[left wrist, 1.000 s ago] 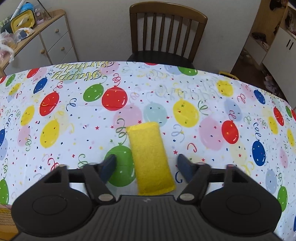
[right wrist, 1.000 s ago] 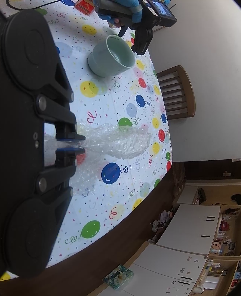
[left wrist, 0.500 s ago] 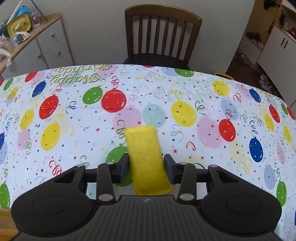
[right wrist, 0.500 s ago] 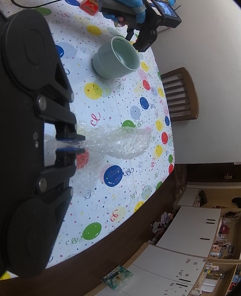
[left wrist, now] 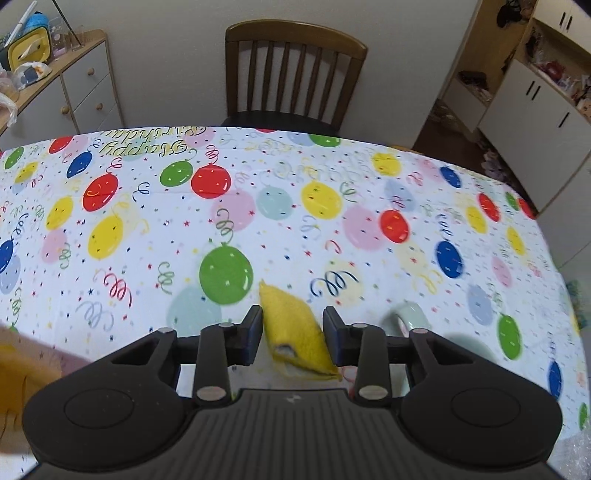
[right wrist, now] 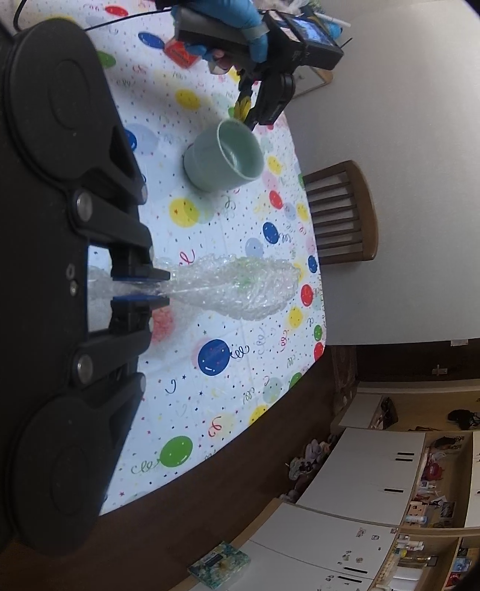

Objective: Organize soft objects
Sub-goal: 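Carry the yellow sponge and bubble wrap over the red box with both tools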

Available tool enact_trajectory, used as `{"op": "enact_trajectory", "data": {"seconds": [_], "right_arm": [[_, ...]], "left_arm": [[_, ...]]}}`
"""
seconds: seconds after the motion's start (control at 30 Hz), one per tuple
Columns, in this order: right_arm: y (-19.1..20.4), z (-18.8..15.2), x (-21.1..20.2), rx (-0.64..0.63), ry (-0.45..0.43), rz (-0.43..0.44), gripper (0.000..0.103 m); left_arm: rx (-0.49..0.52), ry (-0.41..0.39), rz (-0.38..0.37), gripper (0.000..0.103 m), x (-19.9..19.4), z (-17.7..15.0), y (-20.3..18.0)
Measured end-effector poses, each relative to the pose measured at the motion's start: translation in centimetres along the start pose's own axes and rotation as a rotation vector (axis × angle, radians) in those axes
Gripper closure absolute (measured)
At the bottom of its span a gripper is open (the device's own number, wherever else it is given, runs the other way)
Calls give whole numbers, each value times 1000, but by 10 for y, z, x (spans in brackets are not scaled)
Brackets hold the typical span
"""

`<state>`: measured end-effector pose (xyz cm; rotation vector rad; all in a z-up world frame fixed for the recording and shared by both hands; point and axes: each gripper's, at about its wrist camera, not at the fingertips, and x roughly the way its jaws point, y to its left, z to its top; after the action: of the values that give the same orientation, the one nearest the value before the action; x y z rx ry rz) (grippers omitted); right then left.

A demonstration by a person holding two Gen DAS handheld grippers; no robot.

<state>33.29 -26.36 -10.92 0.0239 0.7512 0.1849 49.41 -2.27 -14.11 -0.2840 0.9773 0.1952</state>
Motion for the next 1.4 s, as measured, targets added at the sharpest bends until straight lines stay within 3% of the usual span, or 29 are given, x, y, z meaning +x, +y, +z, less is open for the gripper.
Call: {"op": "enact_trajectory", "data": {"seconds": [0.1, 0.47, 0.63, 0.77, 1.1, 1.4], "right_arm": [[-2, -1, -13, 6, -9, 19, 97], [0, -2, -54, -8, -43, 100, 97], [8, 1, -72, -36, -43, 169, 97], [23, 5, -85, -84, -42, 237, 97], [108, 22, -101, -266, -36, 491, 97], [213, 41, -96, -397, -27, 617, 97]], "left_arm": [[-5, -9, -25, 78, -18, -6, 2], [-12, -34, -114, 79, -89, -36, 7], [31, -81, -137, 79, -136, -59, 11], [1, -112, -148, 79, -168, -73, 28], [-107, -196, -111, 79, -236, -99, 101], [-176, -269, -44, 79, -274, -112, 189]]}}
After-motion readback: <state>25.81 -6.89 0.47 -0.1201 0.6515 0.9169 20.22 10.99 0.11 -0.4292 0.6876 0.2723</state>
